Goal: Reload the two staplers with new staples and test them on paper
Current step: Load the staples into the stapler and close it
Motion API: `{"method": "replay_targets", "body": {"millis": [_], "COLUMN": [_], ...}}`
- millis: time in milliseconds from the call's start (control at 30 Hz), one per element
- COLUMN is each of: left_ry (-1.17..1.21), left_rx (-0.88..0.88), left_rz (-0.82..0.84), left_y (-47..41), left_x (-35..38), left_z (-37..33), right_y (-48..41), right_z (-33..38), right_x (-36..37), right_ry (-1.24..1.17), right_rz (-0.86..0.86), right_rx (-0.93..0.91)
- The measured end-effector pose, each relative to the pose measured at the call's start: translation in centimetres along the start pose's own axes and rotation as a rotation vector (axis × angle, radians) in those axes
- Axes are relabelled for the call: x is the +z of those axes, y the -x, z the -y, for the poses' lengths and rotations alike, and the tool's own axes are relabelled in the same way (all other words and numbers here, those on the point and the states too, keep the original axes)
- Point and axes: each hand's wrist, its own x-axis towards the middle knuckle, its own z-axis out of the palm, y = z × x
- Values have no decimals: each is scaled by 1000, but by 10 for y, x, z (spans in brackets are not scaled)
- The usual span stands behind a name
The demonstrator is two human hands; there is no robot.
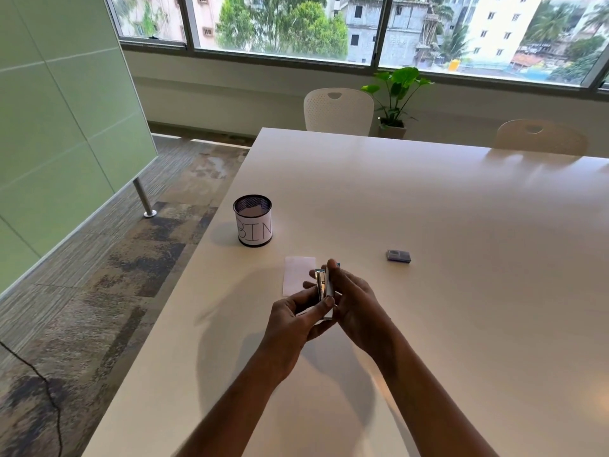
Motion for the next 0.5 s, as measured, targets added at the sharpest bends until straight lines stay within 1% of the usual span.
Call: {"method": "replay_targets", "body": {"millis": [100, 300, 500], "left_ry": [-57, -133, -186], "left_rx": [12, 32, 27], "left_rz": [-7, -21, -32], "left_y": [-1, -1, -1], "left_x": [-1, -1, 0], "left_z": [3, 7, 9], "right_y": [-1, -3, -3], "right_z": [3, -2, -6], "right_x": [4, 6, 6], "right_ry": [57, -41, -113], "right_rz": [-37, -141, -191], "right_rx": [35, 64, 58]}}
